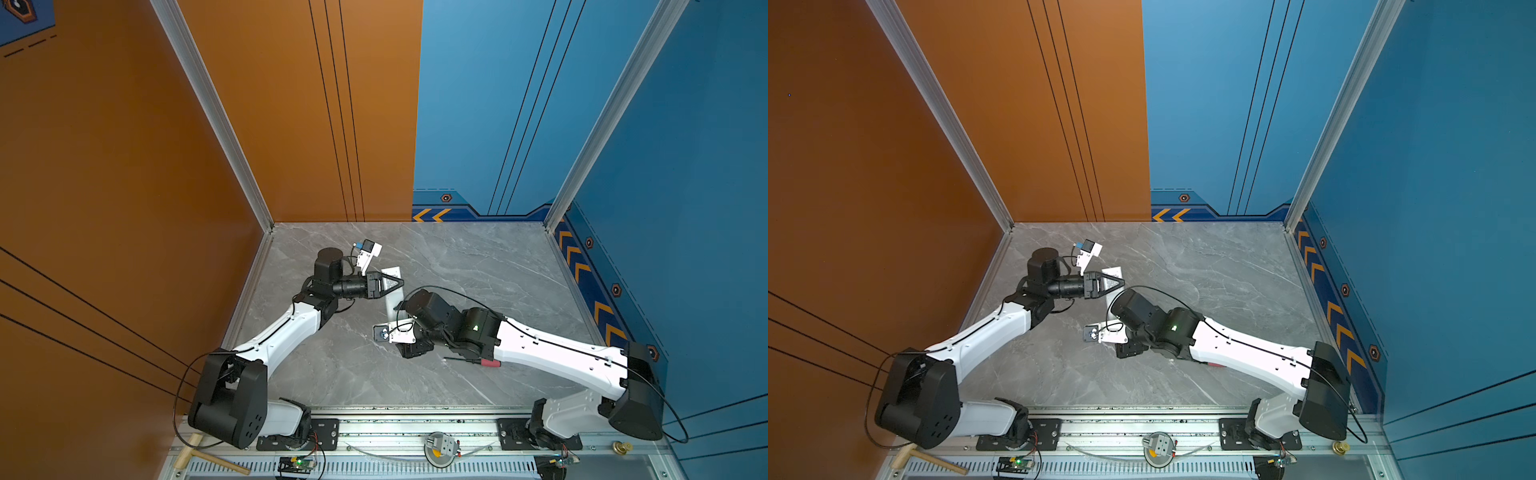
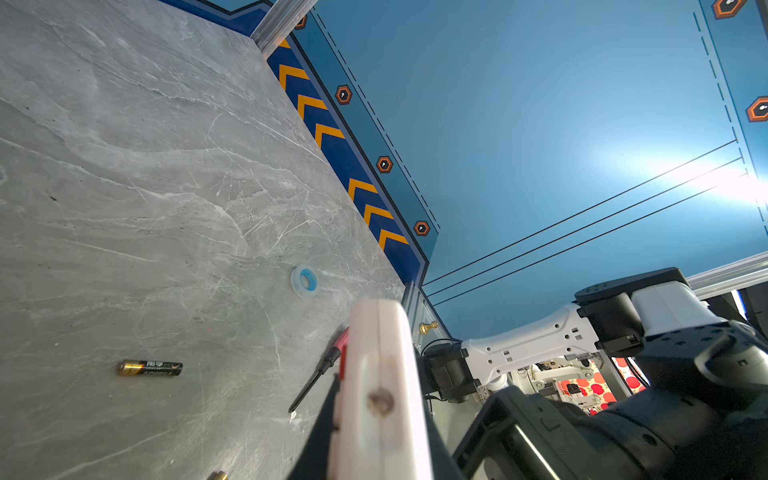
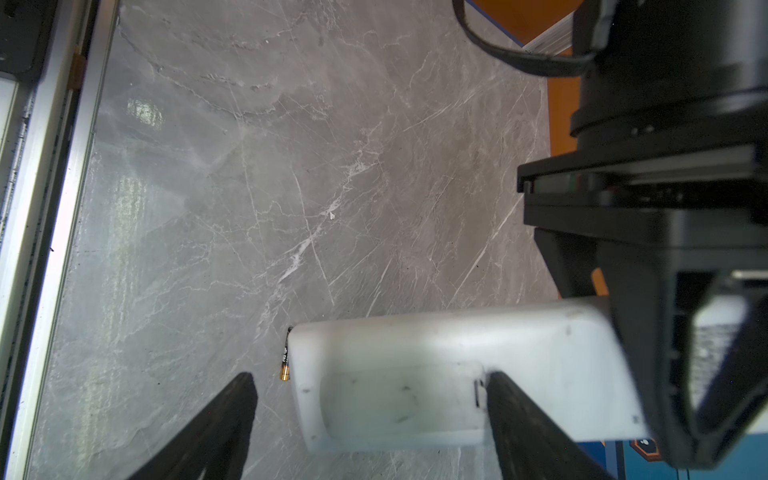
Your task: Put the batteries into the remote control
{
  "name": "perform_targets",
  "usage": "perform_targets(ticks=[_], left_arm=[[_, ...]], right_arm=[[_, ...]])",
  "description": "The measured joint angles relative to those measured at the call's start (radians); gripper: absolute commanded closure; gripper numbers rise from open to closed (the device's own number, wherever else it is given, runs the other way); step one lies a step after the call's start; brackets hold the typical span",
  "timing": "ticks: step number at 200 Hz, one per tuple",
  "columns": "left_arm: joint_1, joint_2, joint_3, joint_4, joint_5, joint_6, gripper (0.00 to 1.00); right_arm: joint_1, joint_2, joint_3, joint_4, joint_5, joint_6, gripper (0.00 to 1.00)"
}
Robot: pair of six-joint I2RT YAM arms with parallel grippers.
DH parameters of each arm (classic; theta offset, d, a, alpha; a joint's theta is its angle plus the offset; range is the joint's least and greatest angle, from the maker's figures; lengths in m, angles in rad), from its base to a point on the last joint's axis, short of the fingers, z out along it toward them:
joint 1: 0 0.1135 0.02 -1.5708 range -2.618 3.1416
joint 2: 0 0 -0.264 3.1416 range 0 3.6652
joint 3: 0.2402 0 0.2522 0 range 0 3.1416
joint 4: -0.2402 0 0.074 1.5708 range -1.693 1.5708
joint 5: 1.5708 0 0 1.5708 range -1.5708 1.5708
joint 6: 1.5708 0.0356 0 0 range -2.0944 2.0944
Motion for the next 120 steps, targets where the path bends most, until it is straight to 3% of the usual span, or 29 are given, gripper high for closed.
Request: perform_targets(ticks=[120], left_arm=[[0.0, 0.0, -0.003, -0.007, 0.01, 0.0, 1.0]], right_arm=[[0.0, -0.002, 0.0, 0.0, -0.002, -0.006, 0.25]])
